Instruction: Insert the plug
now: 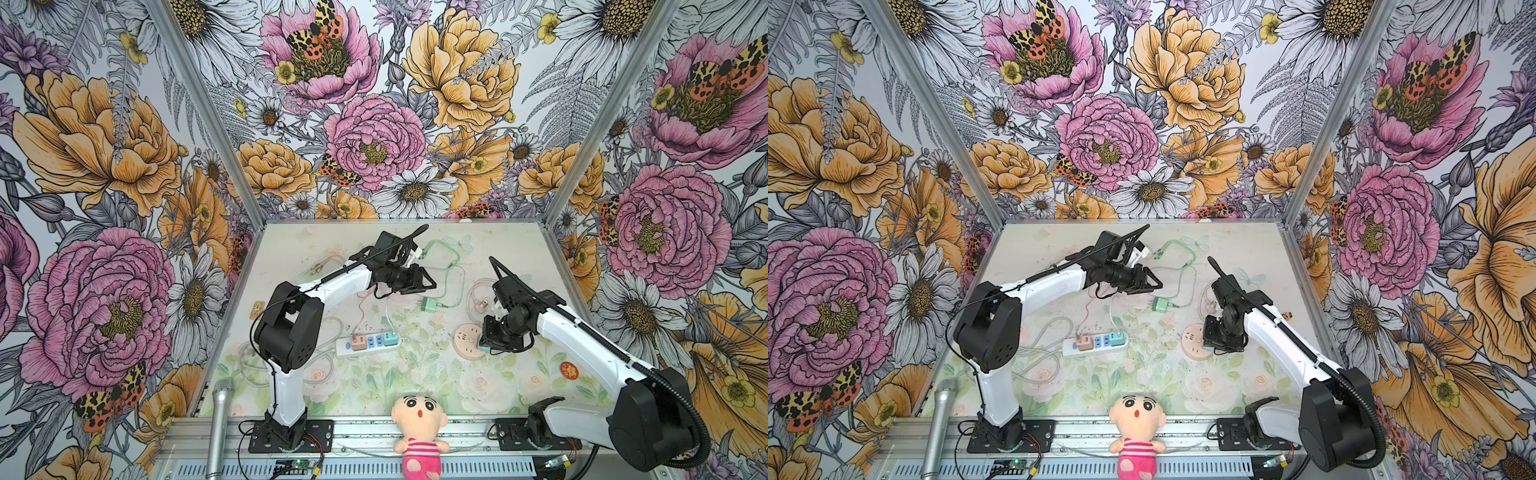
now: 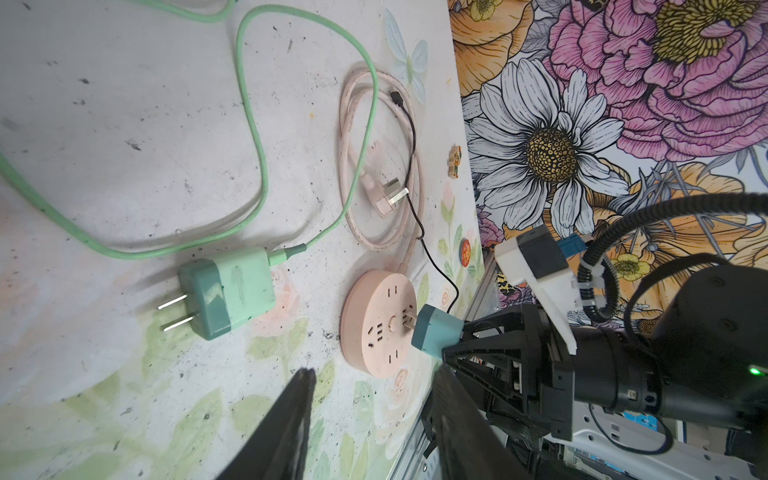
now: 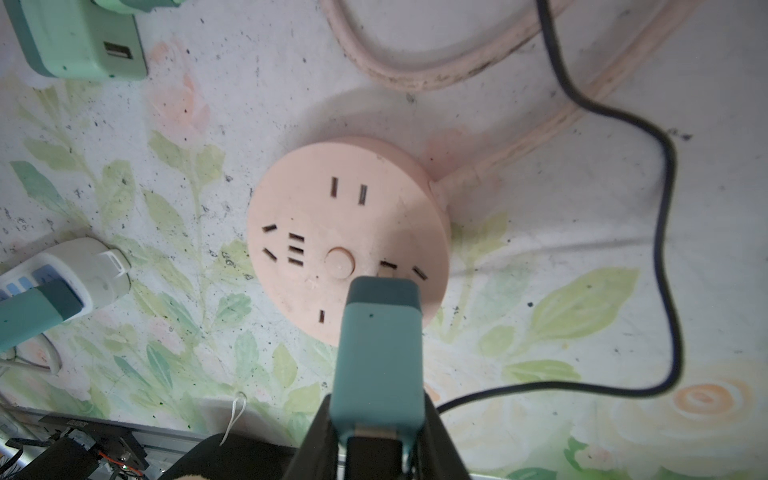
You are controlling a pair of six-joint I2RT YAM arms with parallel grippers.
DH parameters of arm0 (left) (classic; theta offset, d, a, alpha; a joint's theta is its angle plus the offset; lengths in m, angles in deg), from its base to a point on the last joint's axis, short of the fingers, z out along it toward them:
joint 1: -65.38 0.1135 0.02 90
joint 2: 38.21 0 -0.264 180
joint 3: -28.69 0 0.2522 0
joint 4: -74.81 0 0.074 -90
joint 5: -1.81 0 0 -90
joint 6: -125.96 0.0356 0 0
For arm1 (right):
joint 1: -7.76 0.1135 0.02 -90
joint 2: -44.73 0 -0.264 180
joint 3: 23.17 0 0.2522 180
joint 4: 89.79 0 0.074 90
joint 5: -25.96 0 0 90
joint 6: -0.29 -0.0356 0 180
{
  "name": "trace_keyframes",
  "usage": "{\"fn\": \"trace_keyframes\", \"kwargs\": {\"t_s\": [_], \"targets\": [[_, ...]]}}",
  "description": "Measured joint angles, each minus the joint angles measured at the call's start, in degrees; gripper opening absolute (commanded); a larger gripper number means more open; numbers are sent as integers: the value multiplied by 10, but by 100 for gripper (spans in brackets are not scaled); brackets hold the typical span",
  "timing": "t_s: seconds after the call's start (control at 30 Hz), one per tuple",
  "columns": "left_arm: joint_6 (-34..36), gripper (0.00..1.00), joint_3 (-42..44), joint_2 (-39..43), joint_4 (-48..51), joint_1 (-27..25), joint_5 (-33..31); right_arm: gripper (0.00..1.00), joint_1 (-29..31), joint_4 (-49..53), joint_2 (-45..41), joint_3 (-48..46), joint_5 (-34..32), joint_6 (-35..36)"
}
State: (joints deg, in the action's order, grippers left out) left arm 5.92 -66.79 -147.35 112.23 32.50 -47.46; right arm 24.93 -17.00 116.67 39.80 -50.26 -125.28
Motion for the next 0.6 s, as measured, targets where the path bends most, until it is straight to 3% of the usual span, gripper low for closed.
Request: {"fn": "trace_keyframes", "kwargs": {"t_s": [0.6], "targets": [[-1,49,1,-1,-2,-8,12,0,45,54,89,78,-50,0]]}}
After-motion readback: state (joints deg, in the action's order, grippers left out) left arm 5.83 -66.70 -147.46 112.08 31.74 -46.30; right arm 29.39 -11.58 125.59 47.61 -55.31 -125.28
